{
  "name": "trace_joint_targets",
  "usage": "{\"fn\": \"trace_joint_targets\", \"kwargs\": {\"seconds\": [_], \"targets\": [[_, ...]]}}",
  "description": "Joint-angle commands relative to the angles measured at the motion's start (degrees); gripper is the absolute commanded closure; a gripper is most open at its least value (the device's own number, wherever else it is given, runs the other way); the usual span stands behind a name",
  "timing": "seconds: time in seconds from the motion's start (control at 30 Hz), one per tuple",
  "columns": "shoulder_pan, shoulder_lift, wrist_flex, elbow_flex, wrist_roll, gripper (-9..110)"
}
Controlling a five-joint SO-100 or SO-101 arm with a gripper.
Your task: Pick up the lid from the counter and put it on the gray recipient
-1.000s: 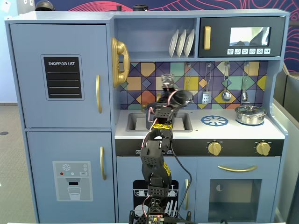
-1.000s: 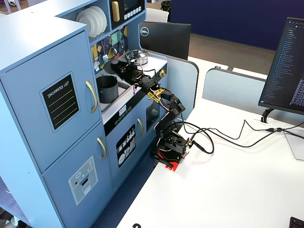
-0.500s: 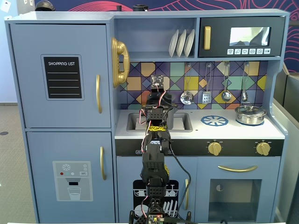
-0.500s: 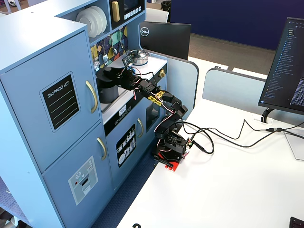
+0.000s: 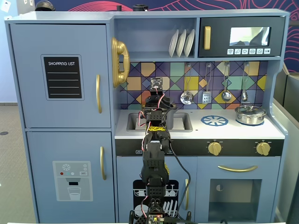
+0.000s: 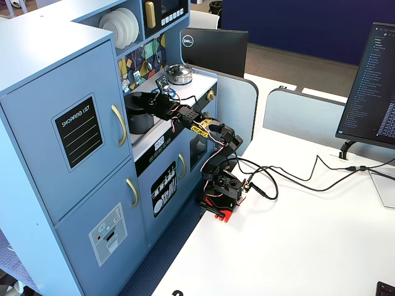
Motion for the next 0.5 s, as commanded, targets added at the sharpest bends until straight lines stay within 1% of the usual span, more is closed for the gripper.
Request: {"fn": "trace_joint_targets", "kwargs": {"seconds": [0.0,0.3,0.47], "targets": [[-0.09,-0.44,-3.25,0.0,1.05,102],[0.44,-2.02,-5.1,1.67,1.76,102],[0.44,-0.18,-5.1,4.22,1.76,102]]}}
